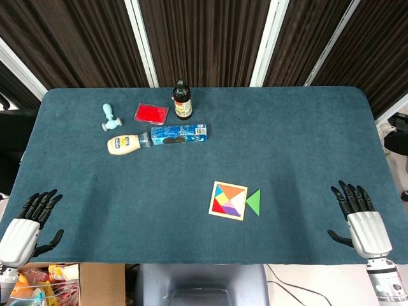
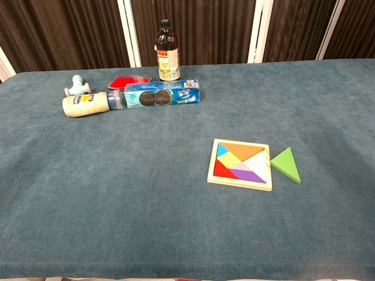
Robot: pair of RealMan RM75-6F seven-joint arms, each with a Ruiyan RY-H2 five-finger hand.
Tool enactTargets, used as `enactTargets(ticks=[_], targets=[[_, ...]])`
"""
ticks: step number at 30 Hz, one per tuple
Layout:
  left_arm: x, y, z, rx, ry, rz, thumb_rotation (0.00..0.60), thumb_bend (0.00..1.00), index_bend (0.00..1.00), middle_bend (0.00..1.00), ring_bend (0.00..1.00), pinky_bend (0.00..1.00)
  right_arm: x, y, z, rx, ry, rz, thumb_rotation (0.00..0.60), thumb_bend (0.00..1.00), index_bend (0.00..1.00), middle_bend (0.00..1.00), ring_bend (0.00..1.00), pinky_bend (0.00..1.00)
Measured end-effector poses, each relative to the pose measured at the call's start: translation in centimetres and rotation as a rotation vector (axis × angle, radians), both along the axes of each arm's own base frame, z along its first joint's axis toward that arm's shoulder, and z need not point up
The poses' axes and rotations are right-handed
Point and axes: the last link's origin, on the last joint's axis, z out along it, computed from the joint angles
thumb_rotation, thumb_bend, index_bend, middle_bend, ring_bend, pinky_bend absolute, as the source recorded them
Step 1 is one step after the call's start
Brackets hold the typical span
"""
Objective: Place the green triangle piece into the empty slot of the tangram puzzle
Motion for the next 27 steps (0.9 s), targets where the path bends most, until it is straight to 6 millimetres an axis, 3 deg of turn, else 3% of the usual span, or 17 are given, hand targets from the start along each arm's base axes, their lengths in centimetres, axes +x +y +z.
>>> enactTargets(ticks=[10,18,24,27], targets=[[0.1,0.2,-0.3,-0.013,-0.002,0.020,0.600,0.41,0.00,0.00,0.00,0.03,0.2,-1.6,-1.1,0.077,0.013,0.036,0.600,0.09,0.02,0.00,0.00,0.00],[-0.1,0.4,0.0,-0.009,-0.015,0.028,0.600,0.41,0.00,0.00,0.00,0.03,2.0,-6.4,-3.4,0.271,0.146,0.120,0.600,0.14,0.21,0.00,0.00,0.00],[-0.3,0.4,0.0,-0.015,-0.010,0.043,0.600,0.41,0.00,0.00,0.00,0.03,3.8,-10.1,-5.7,0.419,0.325,0.157,0.600,0.17,0.28,0.00,0.00,0.00],[-0.2,0.5,0.0,-0.015,-0.011,0.042,0.600,0.41,0.00,0.00,0.00,0.03,4.6,-11.3,-6.3,0.439,0.369,0.169,0.600,0.24,0.32,0.00,0.00,0.00]])
